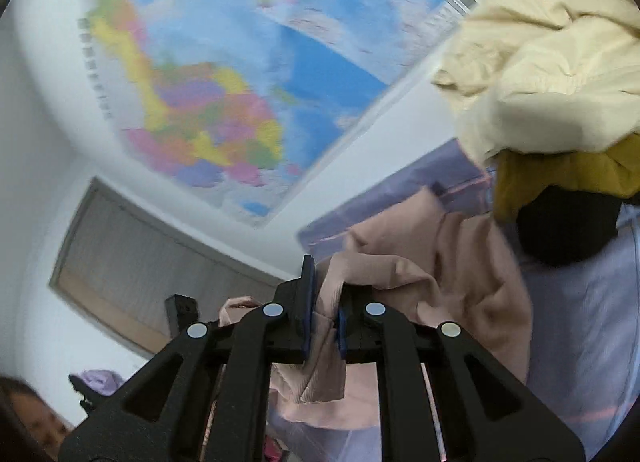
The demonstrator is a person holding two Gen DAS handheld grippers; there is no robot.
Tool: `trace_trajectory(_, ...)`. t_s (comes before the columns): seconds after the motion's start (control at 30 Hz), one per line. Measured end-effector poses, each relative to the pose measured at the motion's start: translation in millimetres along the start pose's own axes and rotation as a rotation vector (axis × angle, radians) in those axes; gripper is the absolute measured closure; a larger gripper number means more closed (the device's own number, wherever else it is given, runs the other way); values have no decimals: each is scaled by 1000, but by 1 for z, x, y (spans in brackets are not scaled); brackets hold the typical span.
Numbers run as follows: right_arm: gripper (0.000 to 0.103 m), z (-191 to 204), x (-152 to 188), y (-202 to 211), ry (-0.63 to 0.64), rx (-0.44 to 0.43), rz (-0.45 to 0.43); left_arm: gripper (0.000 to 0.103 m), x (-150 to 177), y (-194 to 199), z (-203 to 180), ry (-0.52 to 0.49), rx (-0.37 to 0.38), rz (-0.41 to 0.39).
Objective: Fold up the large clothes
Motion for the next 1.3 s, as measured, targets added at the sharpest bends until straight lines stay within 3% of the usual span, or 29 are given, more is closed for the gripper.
trace_trajectory(0.17,91,-45,-25,-33,-57,112,38,97,-23,-58,17,43,-68,101)
trace_trajectory(0.37,77,-86,-40,-57,-54,286,64,86,-40,-106,21,26,-139,138)
trace_trajectory(0.4,66,-86,-39,-58,-45,290,69,85,-41,-108,21,12,-155,131)
trace_trajectory(0.43,43,-81,-37,-58,-17,293,73,82,-41,-109,19,-2,-164,123)
trace_trajectory(0.47,31,-75,-36,-57,9,293,74,78,-39,-106,17,-18,-164,104)
trace_trajectory(0.5,25,-63,-33,-53,65,289,59,63,-39,-100,14,-32,-155,76)
trace_trajectory(0.53,26,-51,-31,-47,124,292,41,40,-38,-89,12,-50,-145,24)
trace_trajectory(0.57,26,-42,-30,-43,165,298,32,31,-38,-75,10,-61,-144,-44)
trace_trajectory(0.67,25,1,-13,-32,359,310,19,22,-33,-36,2,-122,-103,-199)
trace_trajectory(0.73,24,17,2,-44,466,330,79,19,-26,-25,-3,-160,-101,-225)
trace_trajectory(0.83,24,19,37,-84,620,423,241,7,-6,-30,-18,-288,-186,-212)
trace_trajectory(0.9,23,10,56,-110,678,462,325,7,8,-41,-29,-357,-209,-193)
trace_trajectory(1.0,22,-6,82,-149,738,503,440,7,28,-55,-40,-425,-177,-162)
trace_trajectory(1.07,24,-19,90,-167,801,579,467,7,38,-58,-46,-470,-160,-168)
trace_trajectory(1.1,34,-25,90,-172,801,599,471,7,42,-59,-48,-479,-156,-168)
trace_trajectory(1.17,67,-37,86,-174,756,612,466,7,48,-64,-50,-504,-159,-157)
trace_trajectory(1.2,92,-39,83,-174,731,592,462,7,50,-67,-50,-509,-174,-156)
trace_trajectory(1.23,97,-39,77,-173,687,539,457,7,51,-70,-50,-515,-184,-149)
trace_trajectory(1.3,98,-37,67,-168,659,525,418,7,50,-77,-49,-530,-207,-135)
Point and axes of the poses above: each gripper's, at about its wrist camera, not at the fingertips, and y roughly against the way its jaws point, z to its left, x to its underside, the point moved 6 cm from there along -y, roughly the way its jaws point, and after that the axes turned 7 degrees about -x, right-handed, at the moved point
